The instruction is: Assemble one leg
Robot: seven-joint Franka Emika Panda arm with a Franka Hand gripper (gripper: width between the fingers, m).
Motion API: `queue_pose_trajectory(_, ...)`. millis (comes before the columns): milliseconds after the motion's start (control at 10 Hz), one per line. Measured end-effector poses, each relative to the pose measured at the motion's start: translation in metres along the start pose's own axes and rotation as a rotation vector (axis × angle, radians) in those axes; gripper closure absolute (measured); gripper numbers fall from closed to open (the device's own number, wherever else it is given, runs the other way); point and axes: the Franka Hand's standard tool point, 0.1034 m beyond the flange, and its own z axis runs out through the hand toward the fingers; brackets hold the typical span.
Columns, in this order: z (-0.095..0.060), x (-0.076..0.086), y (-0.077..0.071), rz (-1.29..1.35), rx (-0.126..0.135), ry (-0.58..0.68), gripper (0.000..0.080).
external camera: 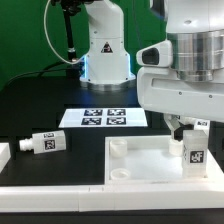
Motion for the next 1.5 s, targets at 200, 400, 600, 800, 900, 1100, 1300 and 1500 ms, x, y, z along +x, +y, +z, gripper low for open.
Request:
queue_pose_trajectory(200,0.004,0.012,0.003,-0.443,0.004,0.093,0.0151)
queue_pose_trajectory(400,0.007,0.011,0.006,-0.45,0.011,0.103,0.0151)
queue_pose_trajectory(600,0.007,0.012,0.007,-0.415,0.013,0.102,0.0264)
queue_pose_trajectory(800,0.007,0.012,0.007,-0.273,0.02,0.1,0.0515)
queue_pose_trajectory(900,0.007,0.013,0.008,-0.214,0.024,0.099,0.0515)
queue_pose_trajectory(1100,0.008,0.014,0.011,0.038,0.029,0.1,0.0515)
queue_pose_trajectory(1300,0.007,0.015,0.015,0.367,0.045,0.062,0.0515)
queue_pose_trajectory(1500,0.008,0.016,0.014,0.74,0.053,0.019,0.0514)
